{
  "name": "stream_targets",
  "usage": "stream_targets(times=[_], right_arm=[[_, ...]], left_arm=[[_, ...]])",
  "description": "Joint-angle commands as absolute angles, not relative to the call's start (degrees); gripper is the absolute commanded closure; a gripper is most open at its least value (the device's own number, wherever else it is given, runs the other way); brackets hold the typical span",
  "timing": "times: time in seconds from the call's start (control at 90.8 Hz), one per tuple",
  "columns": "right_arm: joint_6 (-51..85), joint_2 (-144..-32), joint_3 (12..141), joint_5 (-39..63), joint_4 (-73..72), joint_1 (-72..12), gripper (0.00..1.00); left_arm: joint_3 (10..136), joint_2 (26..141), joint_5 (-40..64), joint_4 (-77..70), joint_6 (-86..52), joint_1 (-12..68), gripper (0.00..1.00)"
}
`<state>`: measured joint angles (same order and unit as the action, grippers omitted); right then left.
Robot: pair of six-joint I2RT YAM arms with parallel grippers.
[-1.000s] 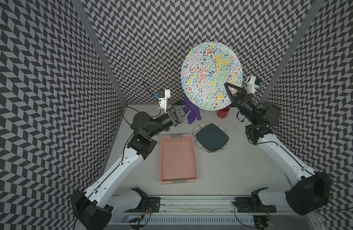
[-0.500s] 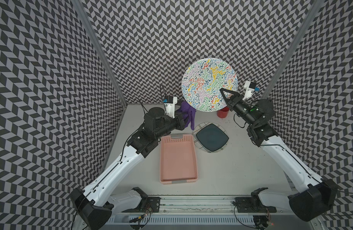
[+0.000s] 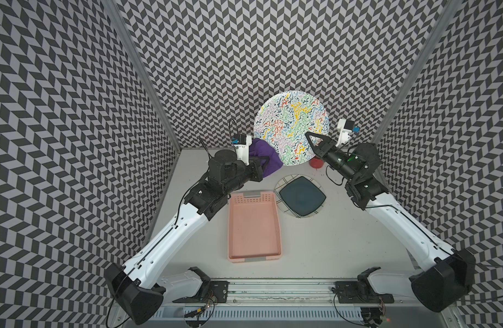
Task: Wipe the wet plate dry
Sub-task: Wipe the plate with towel.
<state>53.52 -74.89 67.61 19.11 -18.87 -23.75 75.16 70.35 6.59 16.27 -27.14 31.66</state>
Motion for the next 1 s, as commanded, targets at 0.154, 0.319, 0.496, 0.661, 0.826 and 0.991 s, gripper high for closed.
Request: stream_targets(times=[0.154,0.319,0.496,0.661,0.826,0.991], right_arm=[[48.9,-69.2,64.7,32.2,-29.8,-34.6,1.00],[50.7,-71.6,68.8,31.4,-30.5,-33.7,1.00],[52.1,-71.4,67.6,32.6,-31.9,-31.4,1.00],[44.7,-72.9,68.9,34.8,-24.7,-38.4,1.00],[46.9,-73.7,70.2,31.2,-26.9,-35.9,1.00],[55.5,-74.1,70.7,30.9,-29.9,-27.4,1.00]], left_arm=[[85.5,76.6,16.4,19.1,-18.4,20.8,1.00],[93.1,83.5,18.4,25.8,-8.3,33.4,1.00],[90.1,80.7,17.3,22.4,-13.7,27.1,1.00],[93.2,82.1,24.2,22.9,-9.7,30.4,1.00],[93.1,84.3,20.0,25.8,-8.9,35.6,1.00],[83.5,77.3,15.8,21.6,-14.5,34.9,1.00]])
